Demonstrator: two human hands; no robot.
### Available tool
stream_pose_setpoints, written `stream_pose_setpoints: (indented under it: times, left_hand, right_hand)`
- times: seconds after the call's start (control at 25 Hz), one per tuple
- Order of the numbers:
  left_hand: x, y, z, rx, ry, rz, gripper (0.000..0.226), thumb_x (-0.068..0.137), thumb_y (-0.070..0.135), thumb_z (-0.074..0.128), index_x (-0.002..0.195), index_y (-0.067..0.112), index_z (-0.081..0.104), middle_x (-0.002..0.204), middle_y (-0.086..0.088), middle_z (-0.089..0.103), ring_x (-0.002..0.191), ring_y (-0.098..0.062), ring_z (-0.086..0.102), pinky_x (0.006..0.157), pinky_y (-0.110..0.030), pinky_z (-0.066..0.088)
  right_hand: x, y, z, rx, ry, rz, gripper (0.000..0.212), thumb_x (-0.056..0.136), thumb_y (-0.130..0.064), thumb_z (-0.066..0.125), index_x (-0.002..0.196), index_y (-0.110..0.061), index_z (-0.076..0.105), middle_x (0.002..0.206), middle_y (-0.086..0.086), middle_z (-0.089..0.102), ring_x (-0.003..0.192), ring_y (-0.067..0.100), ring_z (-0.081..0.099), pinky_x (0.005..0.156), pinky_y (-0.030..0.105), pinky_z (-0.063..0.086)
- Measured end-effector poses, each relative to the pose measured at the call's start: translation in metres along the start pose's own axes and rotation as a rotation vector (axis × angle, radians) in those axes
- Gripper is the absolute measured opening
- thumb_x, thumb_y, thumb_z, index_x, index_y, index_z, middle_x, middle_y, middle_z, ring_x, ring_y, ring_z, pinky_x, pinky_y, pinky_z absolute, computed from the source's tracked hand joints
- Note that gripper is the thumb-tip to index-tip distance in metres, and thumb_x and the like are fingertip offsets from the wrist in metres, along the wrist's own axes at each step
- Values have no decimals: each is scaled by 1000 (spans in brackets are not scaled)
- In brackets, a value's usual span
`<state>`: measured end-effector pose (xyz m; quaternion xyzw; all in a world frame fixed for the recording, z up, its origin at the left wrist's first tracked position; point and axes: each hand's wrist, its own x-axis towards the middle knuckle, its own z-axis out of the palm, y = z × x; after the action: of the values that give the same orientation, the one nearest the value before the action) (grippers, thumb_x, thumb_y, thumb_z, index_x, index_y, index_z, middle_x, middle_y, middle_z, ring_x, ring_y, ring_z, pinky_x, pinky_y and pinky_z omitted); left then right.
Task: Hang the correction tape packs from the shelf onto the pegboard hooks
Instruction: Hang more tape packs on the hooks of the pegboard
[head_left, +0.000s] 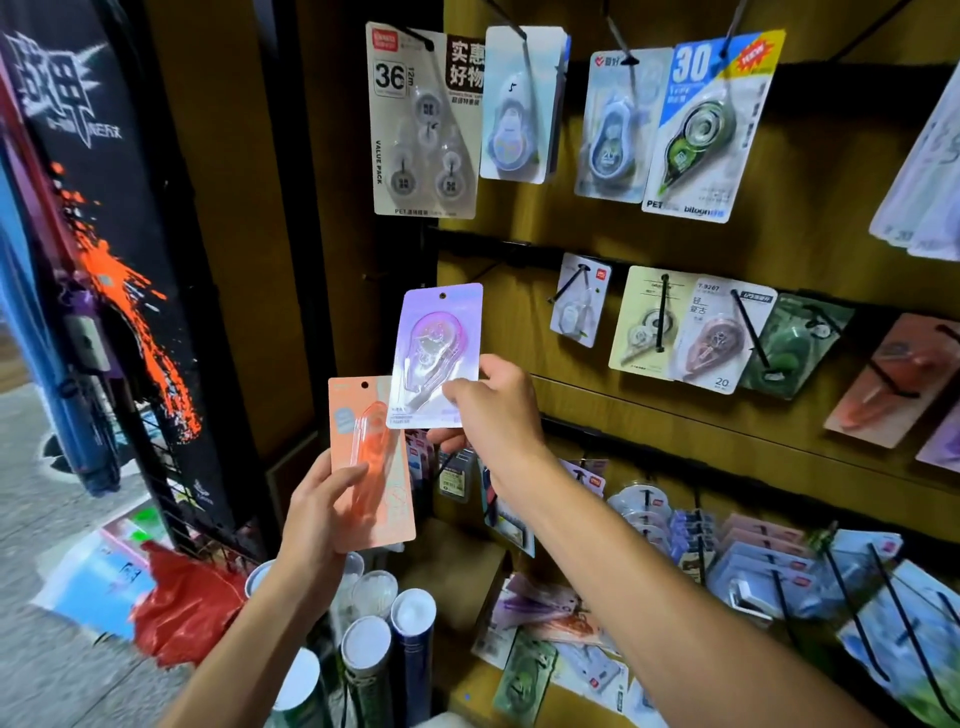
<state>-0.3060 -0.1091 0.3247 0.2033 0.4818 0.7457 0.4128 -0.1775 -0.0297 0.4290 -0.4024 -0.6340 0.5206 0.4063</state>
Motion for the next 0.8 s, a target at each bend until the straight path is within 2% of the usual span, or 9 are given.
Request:
stream_pose_setpoints:
  times: [0.12, 0.28, 0.4, 0.56, 0.68, 0.8]
  left_hand:
    - [1, 2, 1, 13, -2, 10, 28, 93, 8, 50, 116, 18, 63, 103, -13, 70, 73, -26, 69, 44, -36, 54]
    - [10, 8, 9, 52, -11, 42, 25, 93, 9, 53, 111, 21, 66, 94, -8, 73, 66, -21, 72, 43, -33, 54]
    - [35, 14, 19, 62, -31, 75, 23, 91, 9, 57, 112, 14, 66, 102, -15, 73, 75, -26, 70, 57, -38, 59]
    - [67, 5, 31, 84, -63, 77, 21, 88, 7, 62, 107, 11, 68, 102, -16, 74, 80, -30, 71, 66, -40, 58]
    - [87, 1, 34, 114, -74, 59, 22, 86, 7, 65, 107, 13, 70, 99, -11, 76, 81, -28, 72, 66, -36, 57]
    - [94, -11, 35, 143, -89, 43, 23, 85, 11, 67, 107, 15, 71, 100, -9, 76, 83, -28, 73, 65, -35, 55]
  right_hand:
    - [15, 4, 0, -65, 40, 19, 24, 83, -2, 44, 98, -5, 62, 87, 13, 73, 50, 23, 68, 47, 31, 52]
    - [62, 22, -3, -142, 155, 96, 31, 82, -6, 44, 109, -1, 60, 98, 18, 71, 50, 23, 70, 46, 30, 52]
    - [110, 26, -5, -112, 222, 143, 25, 85, -6, 46, 105, -2, 60, 95, 16, 71, 50, 26, 69, 46, 31, 54]
    - [173, 29, -15, 13, 289, 192, 12, 89, -3, 45, 95, -7, 55, 90, 10, 65, 49, 26, 64, 48, 29, 52]
    - [224, 38, -25, 141, 341, 217, 30, 89, -3, 49, 119, -6, 50, 112, 11, 61, 50, 28, 65, 53, 35, 58]
    - [247, 49, -31, 156, 326, 257, 38, 91, -4, 53, 128, -5, 45, 117, 11, 57, 64, 28, 69, 58, 37, 60]
